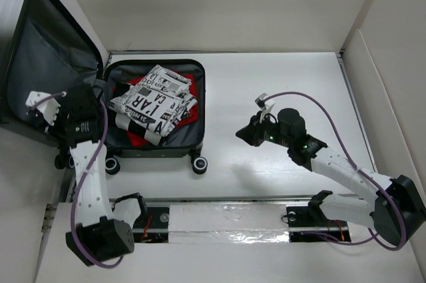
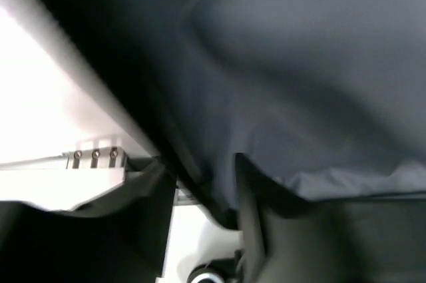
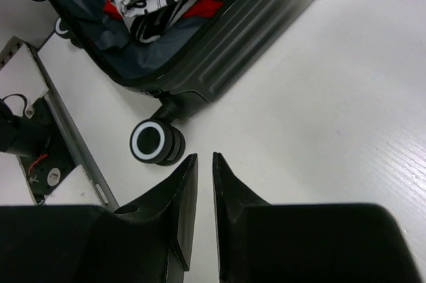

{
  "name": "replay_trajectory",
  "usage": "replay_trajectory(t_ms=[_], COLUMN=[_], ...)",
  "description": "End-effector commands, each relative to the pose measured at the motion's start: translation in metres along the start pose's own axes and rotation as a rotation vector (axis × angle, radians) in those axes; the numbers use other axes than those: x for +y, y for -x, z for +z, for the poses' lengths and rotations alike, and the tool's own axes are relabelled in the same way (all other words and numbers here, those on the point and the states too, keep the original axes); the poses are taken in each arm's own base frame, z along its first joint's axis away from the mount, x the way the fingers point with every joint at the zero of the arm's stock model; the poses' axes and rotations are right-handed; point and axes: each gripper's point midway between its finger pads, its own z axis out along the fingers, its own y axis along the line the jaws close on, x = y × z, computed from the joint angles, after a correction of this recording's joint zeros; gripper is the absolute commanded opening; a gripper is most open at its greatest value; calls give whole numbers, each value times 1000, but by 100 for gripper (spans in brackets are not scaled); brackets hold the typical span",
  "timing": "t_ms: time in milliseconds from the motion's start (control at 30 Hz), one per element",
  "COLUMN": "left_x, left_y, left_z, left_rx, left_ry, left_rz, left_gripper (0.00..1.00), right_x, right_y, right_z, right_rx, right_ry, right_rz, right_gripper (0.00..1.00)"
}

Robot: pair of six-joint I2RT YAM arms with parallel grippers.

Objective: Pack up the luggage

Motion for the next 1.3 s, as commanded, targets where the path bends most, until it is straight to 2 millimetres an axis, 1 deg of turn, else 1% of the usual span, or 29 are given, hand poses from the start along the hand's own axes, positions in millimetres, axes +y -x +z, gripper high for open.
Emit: replay_trajectory(t_ms=[0,67,167,200,267,333,433,467,500,533,600,633,667,733,767,800,867,900,933,967,1000,1033,1067,1100,1133,1167,1200,1233,1267], left_x=[-2,-5,-8,-8,-13,-20,-47,-64,-56,-58,-54,-54,-55,-68,-74,-94,-108,-121,-125,-127,-133,-134,-130,-127,-125,-117,-106,-98,-89], left_y=[42,41,39,39,36,36,39,34,40,18,21,8,5,6,-2,-12,-21,-38,-38,-47,-64,-66,-78,-96,-98,-112,-125,-129,-132], left_z=[3,5,7,6,7,3,-27,-53,-67,-74,-101,-105,-111,-128,-136,-162,-188,-213,-226,-237,-258,-271,-287,-309,-320,-331,-351,-361,-372], left_rx=[-93,-94,-99,-97,-85,-55,-83,-91,-126,-136,-207,-213,-214,-200,-184,-162,-126,-85,-61,-21,38,69,118,220,259,325,424,474,516], left_ry=[107,109,114,106,79,10,-208,-338,-375,-420,-537,-569,-616,-771,-846,-1033,-1191,-1341,-1404,-1460,-1573,-1638,-1711,-1818,-1867,-1922,-2030,-2092,-2166], left_rz=[-78,-73,-56,-60,-58,-61,-22,9,-9,65,90,127,139,134,192,233,272,327,328,357,412,427,473,510,524,578,627,648,671], left_gripper=[31,23,17,12,0,0,0,0,0,0,0,0,0,0,0,0,0,0,0,0,4,10,35,54,65,76,77,76,61], right_x=[0,-4,-12,-23,-26,-29,-30,-30,-30,-32,-34,-36,-37,-39,-41,-43,-45,-48,-49,-50,-50,-50,-51,-50,-50,-54,-53,-53,-53], right_y=[11,9,8,8,8,8,6,6,4,-2,-5,-8,-9,-10,-13,-13,-14,-13,-14,-13,-11,-9,-9,-7,-7,-6,-5,-5,-5], right_z=[5,8,8,6,5,4,8,9,11,14,18,21,22,25,27,27,27,27,26,25,23,22,21,19,19,18,17,16,16], right_rx=[-31,-17,-9,-10,-11,-14,-8,-5,4,23,39,52,56,60,69,71,74,70,72,68,60,54,52,44,44,40,38,37,35], right_ry=[-22,-38,-85,-136,-152,-157,-156,-152,-146,-149,-149,-155,-156,-159,-163,-172,-184,-198,-209,-212,-219,-224,-230,-232,-232,-241,-239,-241,-242], right_rz=[-46,-50,-48,-43,-42,-34,-28,-27,-24,-16,-11,-7,-5,-4,-1,-2,-2,-4,-5,-6,-10,-12,-12,-14,-14,-11,-12,-12,-13], right_gripper=[21,21,21,21,21,21,21,21,21,21,22,22,22,22,22,22,22,22,22,22,22,22,22,22,23,23,22,22,22])
